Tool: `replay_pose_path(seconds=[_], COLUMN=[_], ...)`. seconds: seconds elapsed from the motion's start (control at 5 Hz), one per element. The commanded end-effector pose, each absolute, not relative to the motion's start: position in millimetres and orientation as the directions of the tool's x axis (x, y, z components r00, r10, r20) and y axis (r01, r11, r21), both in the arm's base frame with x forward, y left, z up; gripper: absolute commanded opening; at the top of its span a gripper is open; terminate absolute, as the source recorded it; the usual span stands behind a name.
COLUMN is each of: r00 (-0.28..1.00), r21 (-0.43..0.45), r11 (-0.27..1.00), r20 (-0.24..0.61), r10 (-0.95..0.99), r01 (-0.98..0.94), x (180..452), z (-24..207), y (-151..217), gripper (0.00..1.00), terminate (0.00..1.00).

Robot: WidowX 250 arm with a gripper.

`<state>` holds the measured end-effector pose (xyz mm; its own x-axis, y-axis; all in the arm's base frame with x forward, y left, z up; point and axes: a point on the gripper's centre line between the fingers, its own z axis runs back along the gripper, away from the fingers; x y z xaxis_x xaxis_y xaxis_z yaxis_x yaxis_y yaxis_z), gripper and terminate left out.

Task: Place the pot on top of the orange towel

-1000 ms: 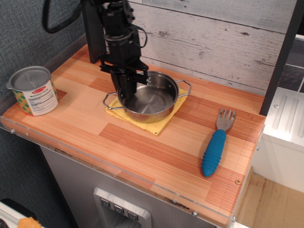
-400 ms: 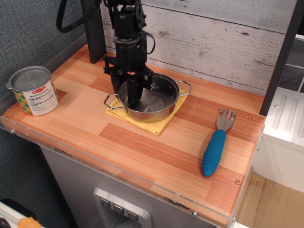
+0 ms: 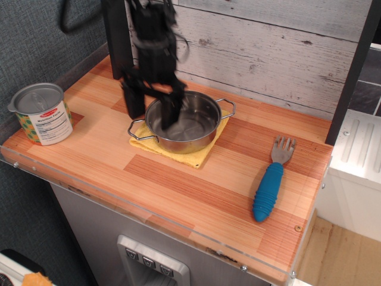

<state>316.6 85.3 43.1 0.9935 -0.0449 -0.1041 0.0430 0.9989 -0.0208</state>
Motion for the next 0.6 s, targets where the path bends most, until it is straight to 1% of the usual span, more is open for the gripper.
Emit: replay_pose_path(seconds=[0.0, 0.2, 0.4], r00=[0.999, 0.999, 0.997], r21=[0.023, 0.093, 0.108], r11=[0.999, 0.995, 0.991], r20=[-0.005, -0.020, -0.016], r10=[0.037, 0.032, -0.075], r01=[-0.037, -0.030, 0.076], x=[292, 275, 261], z=[113, 128, 136], y=[92, 87, 78], gripper=[1.00, 1.00, 1.00], terminate=[0.00, 0.00, 0.00])
